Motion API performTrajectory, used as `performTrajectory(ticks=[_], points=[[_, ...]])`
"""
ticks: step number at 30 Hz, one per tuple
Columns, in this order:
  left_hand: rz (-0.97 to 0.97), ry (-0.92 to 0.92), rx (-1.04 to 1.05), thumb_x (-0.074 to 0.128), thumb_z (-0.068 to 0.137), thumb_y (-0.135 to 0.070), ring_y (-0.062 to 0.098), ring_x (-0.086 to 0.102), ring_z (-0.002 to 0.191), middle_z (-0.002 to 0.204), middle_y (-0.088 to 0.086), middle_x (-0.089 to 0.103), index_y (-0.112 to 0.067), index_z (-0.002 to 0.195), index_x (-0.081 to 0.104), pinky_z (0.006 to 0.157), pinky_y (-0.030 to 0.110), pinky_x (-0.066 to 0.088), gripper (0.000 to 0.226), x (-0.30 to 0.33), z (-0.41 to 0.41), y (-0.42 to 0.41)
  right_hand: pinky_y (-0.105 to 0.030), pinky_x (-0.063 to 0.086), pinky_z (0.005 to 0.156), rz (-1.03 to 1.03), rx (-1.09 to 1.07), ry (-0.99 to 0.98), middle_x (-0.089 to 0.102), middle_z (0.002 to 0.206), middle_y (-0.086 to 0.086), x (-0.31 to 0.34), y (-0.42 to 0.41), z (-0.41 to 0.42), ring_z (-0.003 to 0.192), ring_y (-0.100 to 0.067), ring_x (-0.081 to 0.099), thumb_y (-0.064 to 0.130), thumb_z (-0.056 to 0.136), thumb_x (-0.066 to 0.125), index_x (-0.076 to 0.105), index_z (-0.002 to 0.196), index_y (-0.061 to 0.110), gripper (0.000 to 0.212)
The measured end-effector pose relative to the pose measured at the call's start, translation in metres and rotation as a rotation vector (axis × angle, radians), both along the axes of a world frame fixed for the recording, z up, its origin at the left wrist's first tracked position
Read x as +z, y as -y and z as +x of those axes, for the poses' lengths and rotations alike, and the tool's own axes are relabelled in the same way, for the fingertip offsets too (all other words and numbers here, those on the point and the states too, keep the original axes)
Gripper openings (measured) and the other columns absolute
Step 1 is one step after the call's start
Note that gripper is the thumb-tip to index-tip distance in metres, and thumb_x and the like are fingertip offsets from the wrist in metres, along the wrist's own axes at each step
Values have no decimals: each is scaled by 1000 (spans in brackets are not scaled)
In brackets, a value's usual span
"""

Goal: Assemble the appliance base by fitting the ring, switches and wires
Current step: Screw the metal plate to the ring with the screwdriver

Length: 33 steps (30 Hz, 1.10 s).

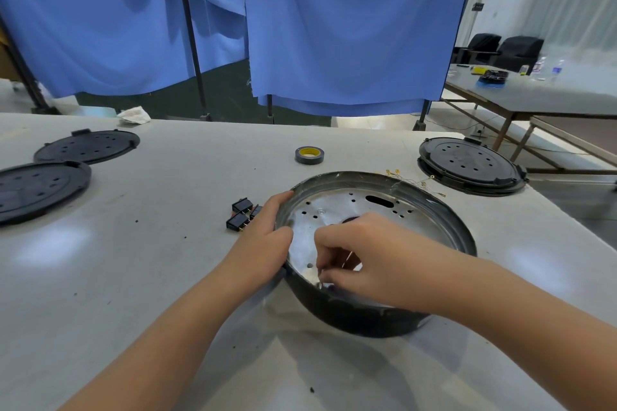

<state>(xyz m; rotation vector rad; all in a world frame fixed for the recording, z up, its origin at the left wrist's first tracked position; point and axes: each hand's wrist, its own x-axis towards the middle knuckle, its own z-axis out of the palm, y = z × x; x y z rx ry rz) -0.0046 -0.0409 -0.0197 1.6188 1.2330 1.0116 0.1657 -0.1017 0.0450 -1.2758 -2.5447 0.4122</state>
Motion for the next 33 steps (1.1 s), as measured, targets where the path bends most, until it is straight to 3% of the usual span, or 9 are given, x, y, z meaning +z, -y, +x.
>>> performTrajectory(ticks=[2,8,11,15,21,29,33], points=[[4,-7,4,39,61,-18,1,55,111,115,-23,57,-41,122,44,91,26,46,65,0,0,-1,-29,52,76,-7,-8,14,66,84,13,1,-1,0,79,-4,59,23,86,64,60,86,28,6],[-11,-12,-10,39,62,-19,-19,52,98,109,-31,55,-42,122,43,69,3,42,65,0,-1,-1,-34,49,73,32,9,117,63,79,11,-1,-1,-6,75,-6,52,22,85,61,56,83,26,7],[-9,-11,-7,39,62,-20,-9,53,106,111,-29,55,-41,125,43,77,10,42,67,0,0,-1,-33,51,77,0,-10,136,66,85,11,1,-3,-5,80,-7,58,25,86,62,63,87,26,1],[-8,-3,-11,38,62,-21,-7,53,106,111,-27,56,-39,124,44,79,14,43,66,0,1,-1,-30,50,84,-49,-30,170,68,96,13,3,-1,-3,89,-4,59,25,90,58,71,99,28,15],[-13,-22,5,35,64,-21,10,50,121,127,-10,56,-30,137,42,106,38,40,74,-3,3,1,-31,50,86,-94,-46,172,67,95,14,7,-1,-4,89,-4,59,23,90,59,70,94,29,14],[-10,0,21,36,63,-19,7,52,116,120,-16,58,-35,128,46,103,40,43,67,-4,4,0,-36,52,82,-120,-41,196,66,88,11,9,-6,-7,85,-8,60,33,87,64,67,87,27,7],[-5,14,15,37,65,-19,7,54,114,117,-17,59,-35,126,47,100,40,46,64,-4,5,0,-35,51,85,-143,-31,204,65,92,12,12,-8,-9,88,-9,60,26,89,63,67,89,28,4]])
